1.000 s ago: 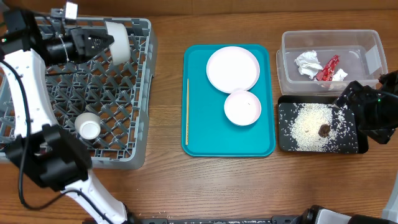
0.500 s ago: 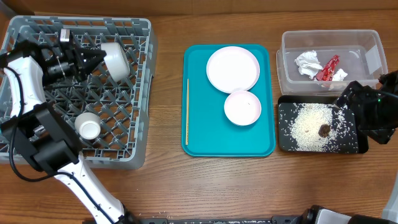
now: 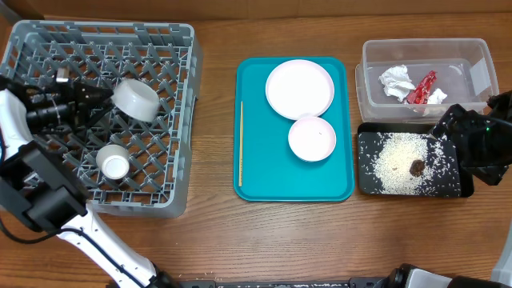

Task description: Sort waste into correct bins and load items into the dishwasher

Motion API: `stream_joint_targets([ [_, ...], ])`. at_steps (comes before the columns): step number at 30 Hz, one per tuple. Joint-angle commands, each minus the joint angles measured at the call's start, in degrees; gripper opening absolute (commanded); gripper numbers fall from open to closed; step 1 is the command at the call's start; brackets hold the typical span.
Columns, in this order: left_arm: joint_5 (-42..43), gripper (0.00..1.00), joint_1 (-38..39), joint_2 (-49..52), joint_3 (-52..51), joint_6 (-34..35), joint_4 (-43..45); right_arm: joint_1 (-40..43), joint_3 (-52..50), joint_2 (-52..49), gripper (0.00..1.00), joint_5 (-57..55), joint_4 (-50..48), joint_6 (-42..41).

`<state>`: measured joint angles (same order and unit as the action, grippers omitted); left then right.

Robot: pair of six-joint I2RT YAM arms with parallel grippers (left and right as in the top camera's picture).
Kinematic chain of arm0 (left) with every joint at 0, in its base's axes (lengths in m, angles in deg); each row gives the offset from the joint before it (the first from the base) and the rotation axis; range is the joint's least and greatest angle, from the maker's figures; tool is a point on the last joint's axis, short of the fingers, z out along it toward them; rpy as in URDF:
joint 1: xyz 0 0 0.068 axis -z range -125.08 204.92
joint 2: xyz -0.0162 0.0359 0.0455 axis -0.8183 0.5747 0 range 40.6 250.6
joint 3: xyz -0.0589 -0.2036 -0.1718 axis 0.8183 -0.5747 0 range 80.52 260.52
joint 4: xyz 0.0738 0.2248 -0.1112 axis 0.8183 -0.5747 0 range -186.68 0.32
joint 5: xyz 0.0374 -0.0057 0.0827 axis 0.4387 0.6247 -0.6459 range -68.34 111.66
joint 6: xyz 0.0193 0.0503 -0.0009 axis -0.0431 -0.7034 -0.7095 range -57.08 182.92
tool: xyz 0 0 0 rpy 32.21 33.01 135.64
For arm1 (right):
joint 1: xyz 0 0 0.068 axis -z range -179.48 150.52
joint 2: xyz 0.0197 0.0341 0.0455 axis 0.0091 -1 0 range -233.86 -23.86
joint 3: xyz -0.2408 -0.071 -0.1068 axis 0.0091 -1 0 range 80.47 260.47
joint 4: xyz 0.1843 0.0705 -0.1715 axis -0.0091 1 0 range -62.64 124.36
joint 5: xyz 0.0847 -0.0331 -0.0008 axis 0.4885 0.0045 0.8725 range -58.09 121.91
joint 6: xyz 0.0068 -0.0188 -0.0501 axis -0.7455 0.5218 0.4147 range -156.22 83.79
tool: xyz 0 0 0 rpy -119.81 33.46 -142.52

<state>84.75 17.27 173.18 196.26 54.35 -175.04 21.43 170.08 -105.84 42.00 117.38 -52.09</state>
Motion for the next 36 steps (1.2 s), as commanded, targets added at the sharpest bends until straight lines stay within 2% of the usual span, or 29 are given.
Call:
stream_joint_targets([
  [1, -8.4, 0.47, -0.7, -3.8, 0.4, -0.4, 0.4, -0.3, 0.4, 0.2, 1.0, -0.1, -0.1, -0.2],
  [4, -12.5, 0.56, -0.5, -8.2, 0.4, -0.4, 1.6, -0.3, 0.4, 0.2, 1.0, -0.1, -0.1, -0.2],
  [10, -18.6, 0.64, 0.6, -20.4, 0.4, 1.3, 3.3, -0.3, 0.4, 0.2, 1.0, -0.1, -0.1, -0.2],
  [12, -19.9, 0.7, 1.9, -25.0, 0.4, 1.4, 3.4, -0.3, 0.4, 0.2, 1.0, -0.1, -0.1, -0.2],
  [14, -22.6, 0.74, 4.0, -29.4, 0.4, 1.7, 3.3, -0.3, 0.4, 0.2, 1.0, -0.2, -0.1, -0.2],
  [18, -36.2, 0.82, 13.7, -38.5, 0.4, 6.5, 4.2, -0.3, 0.4, 0.2, 1.0, -0.2, 0.0, -0.2],
  [19, -39.7, 1.0, 17.1, -39.9, 0.4, 7.6, 4.5, -0.3, 0.4, 0.2, 1.0, -0.2, 0.1, -0.2],
  [24, -46.8, 1.0, 31.1, -41.5, 0.3, 10.8, 5.5, -0.3, 0.4, 0.2, 1.0, -3.5, 1.4, -0.9],
  [27, -50.4, 1.0, 39.7, -40.4, 0.3, 12.1, 6.8, -0.2, 0.4, 0.2, 1.0, -8.1, 2.3, -4.9],
  [31, -56.0, 1.0, 51.7, -37.7, 0.3, 13.3, 9.6, -0.2, 0.4, 0.2, 1.0, -8.9, 2.3, -5.4],
  [36, -55.8, 1.0, 64.6, -30.7, 0.3, 13.3, 14.4, -0.2, 0.4, 0.2, 1.0, -8.9, 2.3, -5.4],
])
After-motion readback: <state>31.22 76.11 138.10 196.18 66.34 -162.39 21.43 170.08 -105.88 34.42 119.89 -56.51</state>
